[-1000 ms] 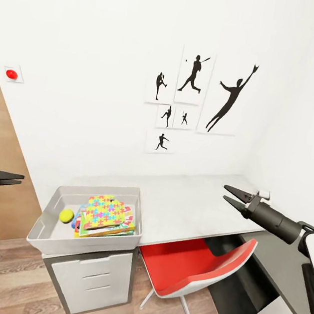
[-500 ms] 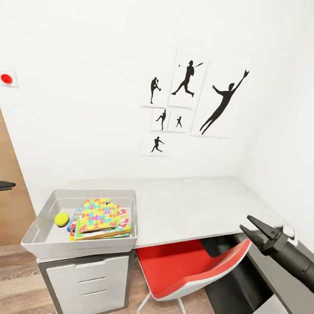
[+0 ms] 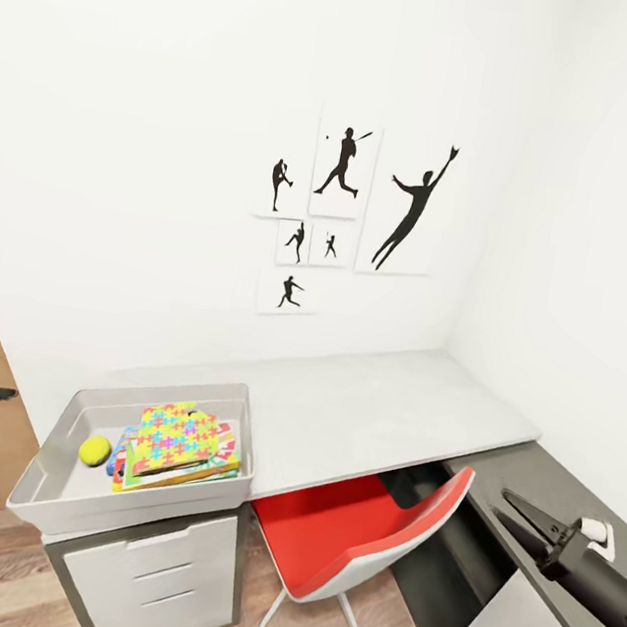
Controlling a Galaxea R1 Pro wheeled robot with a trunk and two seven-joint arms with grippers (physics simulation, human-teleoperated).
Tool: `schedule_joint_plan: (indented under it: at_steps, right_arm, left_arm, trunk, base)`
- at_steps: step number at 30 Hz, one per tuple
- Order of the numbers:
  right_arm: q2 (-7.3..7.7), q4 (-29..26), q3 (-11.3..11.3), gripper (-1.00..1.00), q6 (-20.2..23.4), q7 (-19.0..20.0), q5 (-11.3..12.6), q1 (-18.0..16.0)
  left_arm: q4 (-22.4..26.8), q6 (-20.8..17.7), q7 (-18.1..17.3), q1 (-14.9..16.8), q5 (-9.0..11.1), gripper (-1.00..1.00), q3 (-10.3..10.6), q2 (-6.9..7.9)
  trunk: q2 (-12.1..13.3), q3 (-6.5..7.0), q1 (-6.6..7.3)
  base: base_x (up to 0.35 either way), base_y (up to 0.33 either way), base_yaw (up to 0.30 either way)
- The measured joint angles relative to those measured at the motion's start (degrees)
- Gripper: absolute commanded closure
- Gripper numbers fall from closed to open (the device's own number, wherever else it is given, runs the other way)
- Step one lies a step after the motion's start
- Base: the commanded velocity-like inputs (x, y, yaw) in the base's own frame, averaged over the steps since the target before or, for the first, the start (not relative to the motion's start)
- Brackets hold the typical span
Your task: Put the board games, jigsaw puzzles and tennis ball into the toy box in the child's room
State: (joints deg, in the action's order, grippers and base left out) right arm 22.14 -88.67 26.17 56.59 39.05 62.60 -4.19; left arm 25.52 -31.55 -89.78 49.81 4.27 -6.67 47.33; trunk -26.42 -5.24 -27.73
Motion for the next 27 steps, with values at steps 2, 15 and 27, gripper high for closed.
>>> schedule_joint_plan:
  at_steps: [2, 15, 27]
  right_arm:
    - [-0.12, 0.0, 0.0, -1.00, -1.3, 0.3, -2.3, 0.3]
    - [-4.88, 2.1, -0.3, -1.00, -6.4, 1.5, -23.0, 2.3]
    - [-14.46, 7.0, -3.2, -1.00, -14.0, 0.9, -44.9, 2.6]
  left_arm:
    - [-1.3, 1.4, 0.0, 0.0, -0.4, -1.00, 0.1, 0.04]
    - [-12.1, 12.4, 0.1, 0.0, -7.0, -1.00, 0.4, 0.35]
    - [-18.5, 18.8, 0.6, -0.1, -7.8, -1.00, 0.5, 0.57]
  trunk:
    - [0.0, 0.18, 0.00]
    - [0.0, 1.31, 0.00]
    - [0.0, 2.36, 0.00]
  base:
    - [0.000, 0.000, -0.175]
    - [0.000, 0.000, -0.173]
    - [0.000, 0.000, -0.168]
